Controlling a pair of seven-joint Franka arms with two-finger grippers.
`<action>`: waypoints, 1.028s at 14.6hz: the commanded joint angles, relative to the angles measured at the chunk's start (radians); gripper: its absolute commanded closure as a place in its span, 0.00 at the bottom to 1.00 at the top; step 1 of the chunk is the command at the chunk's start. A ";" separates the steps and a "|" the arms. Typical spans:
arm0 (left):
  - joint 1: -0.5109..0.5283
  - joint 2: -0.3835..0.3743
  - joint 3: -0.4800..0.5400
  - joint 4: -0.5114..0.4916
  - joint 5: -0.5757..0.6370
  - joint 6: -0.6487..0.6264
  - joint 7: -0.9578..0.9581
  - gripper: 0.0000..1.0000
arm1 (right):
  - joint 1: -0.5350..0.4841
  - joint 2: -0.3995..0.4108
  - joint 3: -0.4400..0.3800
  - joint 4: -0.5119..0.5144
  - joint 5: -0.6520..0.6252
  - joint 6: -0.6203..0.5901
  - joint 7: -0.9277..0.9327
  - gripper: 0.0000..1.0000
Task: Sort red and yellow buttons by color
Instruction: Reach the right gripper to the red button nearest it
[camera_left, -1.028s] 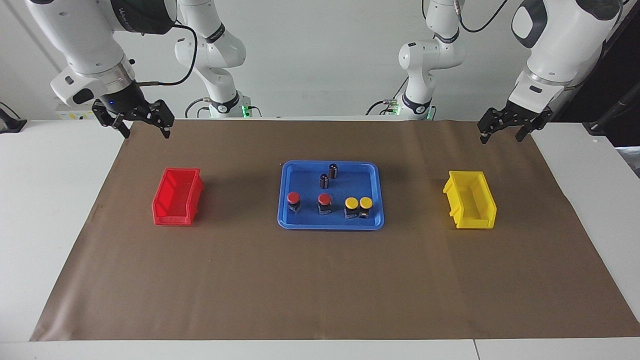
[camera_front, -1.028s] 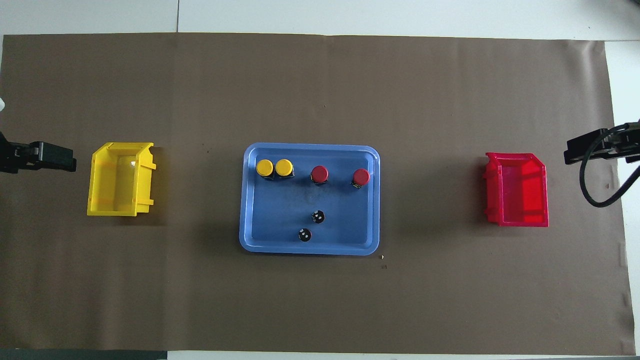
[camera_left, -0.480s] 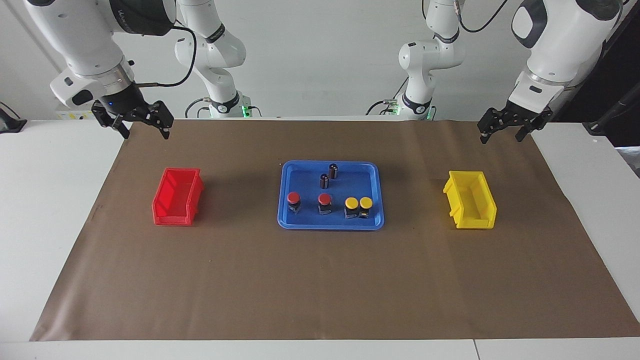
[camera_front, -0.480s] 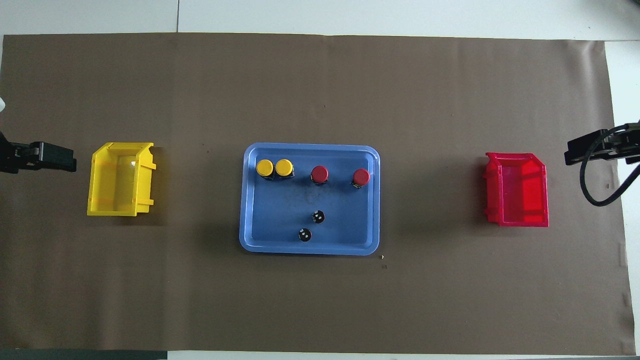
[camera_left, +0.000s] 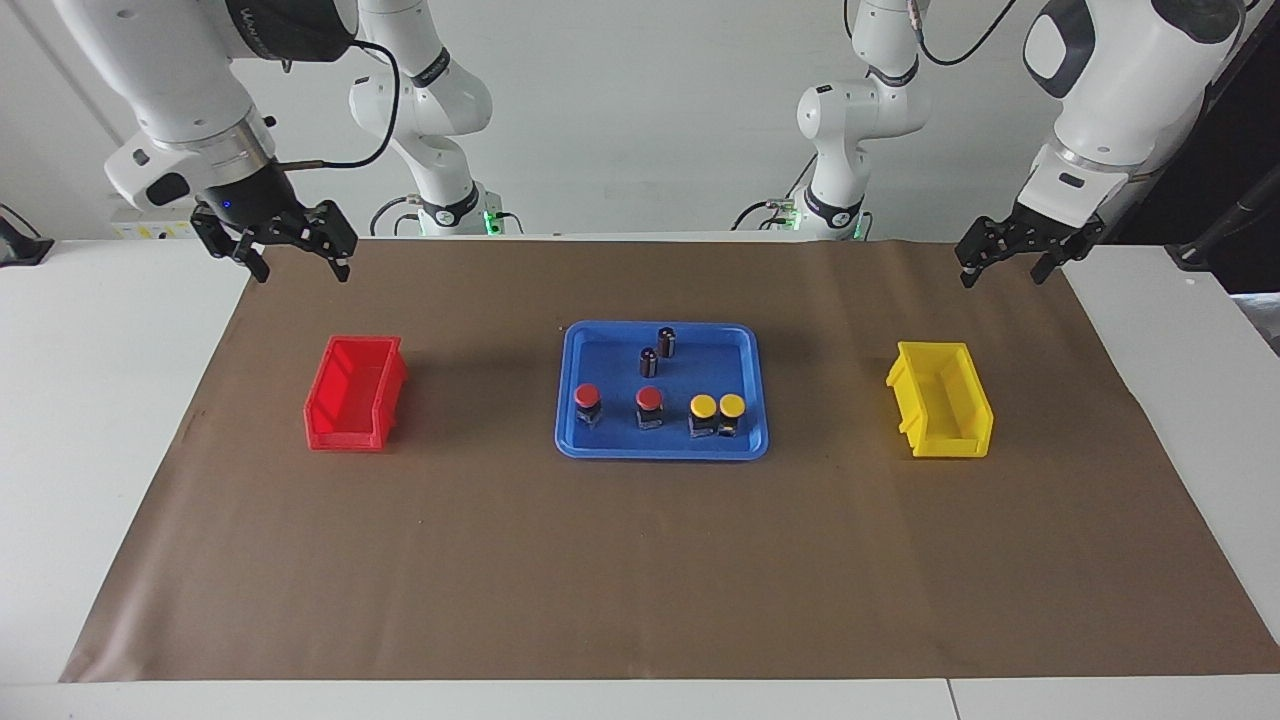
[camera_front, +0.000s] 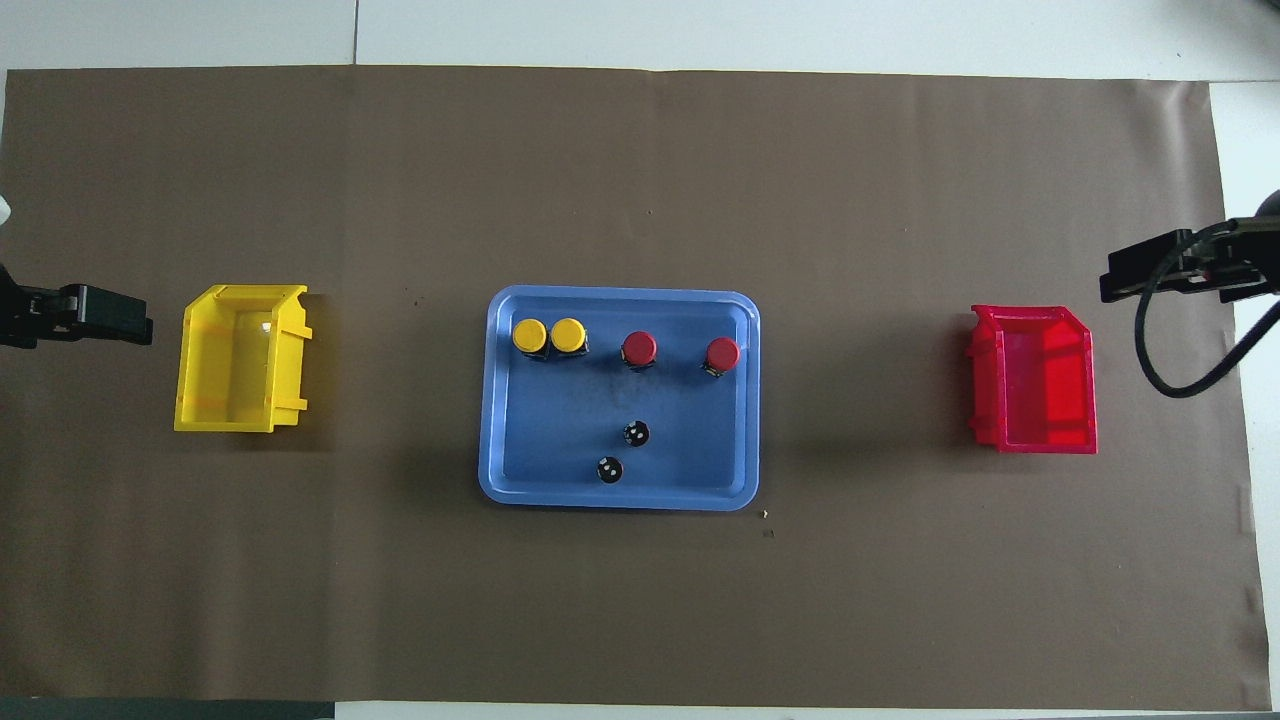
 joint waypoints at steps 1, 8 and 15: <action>0.007 -0.030 0.001 -0.034 -0.013 0.009 -0.007 0.00 | 0.132 0.120 0.014 0.096 0.002 0.029 0.180 0.00; 0.011 -0.033 0.004 -0.043 -0.016 0.015 -0.005 0.00 | 0.342 0.214 0.014 -0.177 0.003 0.472 0.446 0.00; 0.011 -0.033 0.007 -0.045 -0.014 0.015 -0.007 0.00 | 0.399 0.218 0.017 -0.392 0.003 0.705 0.498 0.04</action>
